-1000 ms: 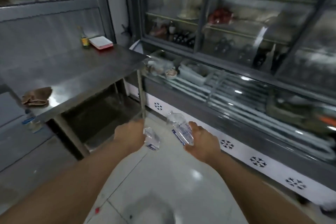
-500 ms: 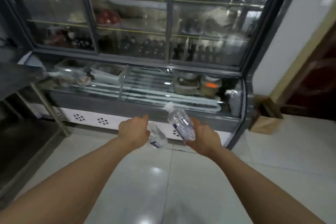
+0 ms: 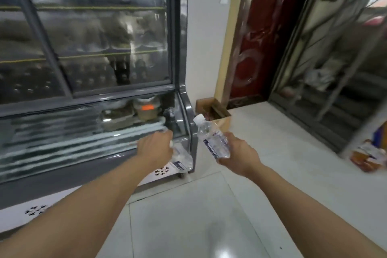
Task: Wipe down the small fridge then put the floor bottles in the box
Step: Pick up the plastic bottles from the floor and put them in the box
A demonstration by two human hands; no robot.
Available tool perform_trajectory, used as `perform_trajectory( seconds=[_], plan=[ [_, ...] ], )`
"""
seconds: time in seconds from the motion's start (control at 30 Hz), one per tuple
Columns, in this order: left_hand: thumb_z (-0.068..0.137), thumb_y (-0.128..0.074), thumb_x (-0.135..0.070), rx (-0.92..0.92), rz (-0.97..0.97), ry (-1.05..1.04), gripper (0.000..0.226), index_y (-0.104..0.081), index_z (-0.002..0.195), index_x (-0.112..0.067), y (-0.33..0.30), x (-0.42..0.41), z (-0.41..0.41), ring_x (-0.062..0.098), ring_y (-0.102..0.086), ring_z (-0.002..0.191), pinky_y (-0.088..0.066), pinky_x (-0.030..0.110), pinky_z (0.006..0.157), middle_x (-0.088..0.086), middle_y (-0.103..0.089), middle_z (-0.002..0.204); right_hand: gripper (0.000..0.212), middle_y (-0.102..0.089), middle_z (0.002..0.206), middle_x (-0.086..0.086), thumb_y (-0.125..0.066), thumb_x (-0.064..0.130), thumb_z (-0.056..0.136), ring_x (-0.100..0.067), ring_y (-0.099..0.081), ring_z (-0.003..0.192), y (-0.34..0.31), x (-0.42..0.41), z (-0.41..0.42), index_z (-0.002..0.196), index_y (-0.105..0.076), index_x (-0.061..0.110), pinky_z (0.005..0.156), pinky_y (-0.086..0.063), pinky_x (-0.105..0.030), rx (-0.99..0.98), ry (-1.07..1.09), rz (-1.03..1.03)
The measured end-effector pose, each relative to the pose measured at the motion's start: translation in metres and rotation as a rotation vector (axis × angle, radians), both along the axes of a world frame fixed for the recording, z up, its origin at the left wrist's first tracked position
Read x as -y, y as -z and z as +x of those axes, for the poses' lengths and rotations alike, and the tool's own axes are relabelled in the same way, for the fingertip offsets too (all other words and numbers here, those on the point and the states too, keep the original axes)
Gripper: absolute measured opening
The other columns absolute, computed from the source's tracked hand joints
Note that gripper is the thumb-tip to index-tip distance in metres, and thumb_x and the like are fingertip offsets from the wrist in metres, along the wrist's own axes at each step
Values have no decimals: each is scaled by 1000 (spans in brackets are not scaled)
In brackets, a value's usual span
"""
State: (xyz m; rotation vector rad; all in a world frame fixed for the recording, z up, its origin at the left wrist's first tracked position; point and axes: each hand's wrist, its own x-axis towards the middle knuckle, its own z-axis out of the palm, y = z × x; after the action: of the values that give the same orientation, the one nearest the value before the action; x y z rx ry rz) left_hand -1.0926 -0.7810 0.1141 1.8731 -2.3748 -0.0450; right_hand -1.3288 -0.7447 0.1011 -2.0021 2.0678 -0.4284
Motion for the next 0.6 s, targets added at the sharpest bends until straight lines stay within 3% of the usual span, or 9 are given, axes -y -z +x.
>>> perform_trajectory(
  seconds=[0.37,0.6],
  plan=[
    [87,-52,-32,63,-82,320,16,-49,100,-24,-4,137,-191,27,-64,91,-36,34,65,4,-66,101,71,-58,118,-3,-69,42,75,-27,-57,101,3,65,-184,133,-31,26,70,-40,-29,-36,269,5],
    [89,-50,-32,48,-72,301,16,-48,101,-22,16,209,-340,29,-63,90,-41,33,65,5,-66,100,75,-58,117,-3,-70,45,75,-27,-58,98,17,134,-334,134,-28,27,67,-41,-30,-86,243,0]
  ],
)
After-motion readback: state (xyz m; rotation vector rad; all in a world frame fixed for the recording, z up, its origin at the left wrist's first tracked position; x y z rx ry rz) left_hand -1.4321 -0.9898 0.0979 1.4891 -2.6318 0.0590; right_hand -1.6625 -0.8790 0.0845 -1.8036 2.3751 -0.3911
